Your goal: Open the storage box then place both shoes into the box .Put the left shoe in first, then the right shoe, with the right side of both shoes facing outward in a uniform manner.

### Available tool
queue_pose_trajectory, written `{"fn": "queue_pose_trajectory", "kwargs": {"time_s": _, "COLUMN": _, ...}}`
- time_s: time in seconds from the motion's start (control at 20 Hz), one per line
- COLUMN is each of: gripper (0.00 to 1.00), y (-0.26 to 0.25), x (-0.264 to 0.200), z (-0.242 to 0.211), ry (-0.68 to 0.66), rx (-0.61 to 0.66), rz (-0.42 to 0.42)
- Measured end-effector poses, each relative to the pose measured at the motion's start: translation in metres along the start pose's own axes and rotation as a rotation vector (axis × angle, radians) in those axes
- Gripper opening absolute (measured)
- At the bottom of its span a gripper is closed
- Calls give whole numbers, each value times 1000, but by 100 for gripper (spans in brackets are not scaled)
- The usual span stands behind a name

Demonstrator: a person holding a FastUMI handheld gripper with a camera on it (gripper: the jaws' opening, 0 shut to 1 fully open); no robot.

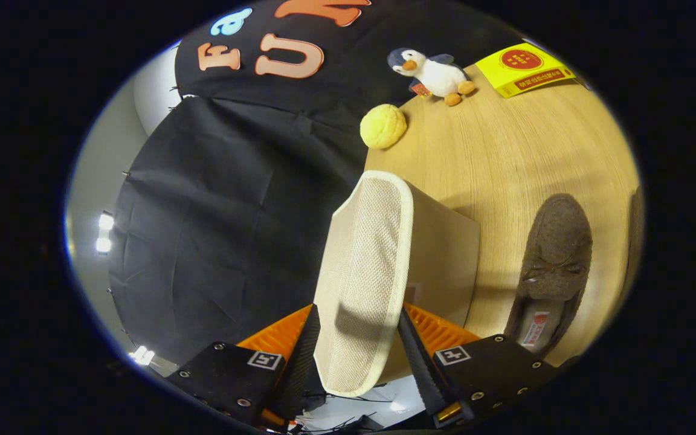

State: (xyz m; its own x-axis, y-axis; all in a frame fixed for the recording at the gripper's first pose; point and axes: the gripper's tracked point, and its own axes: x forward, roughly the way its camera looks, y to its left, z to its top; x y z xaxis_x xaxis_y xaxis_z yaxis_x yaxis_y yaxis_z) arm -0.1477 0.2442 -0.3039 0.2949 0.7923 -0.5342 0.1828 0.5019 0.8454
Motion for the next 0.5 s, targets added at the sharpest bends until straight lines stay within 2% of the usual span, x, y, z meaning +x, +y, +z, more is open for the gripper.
{"fn": "queue_pose_trajectory", "kwargs": {"time_s": 0.15, "gripper": 63, "y": 36, "x": -10, "z": 14, "ry": -49, "rx": -44, "rz": 29}}
{"fn": "queue_pose_trajectory", "kwargs": {"time_s": 0.2, "gripper": 51, "y": 48, "x": -10, "z": 17, "ry": -67, "rx": -66, "rz": 32}}
{"fn": "queue_pose_trajectory", "kwargs": {"time_s": 0.3, "gripper": 40, "y": 73, "x": -7, "z": 21, "ry": -87, "rx": -121, "rz": 38}}
{"fn": "queue_pose_trajectory", "kwargs": {"time_s": 0.5, "gripper": 29, "y": 121, "x": 11, "z": 30, "ry": -139, "rx": -221, "rz": 60}}
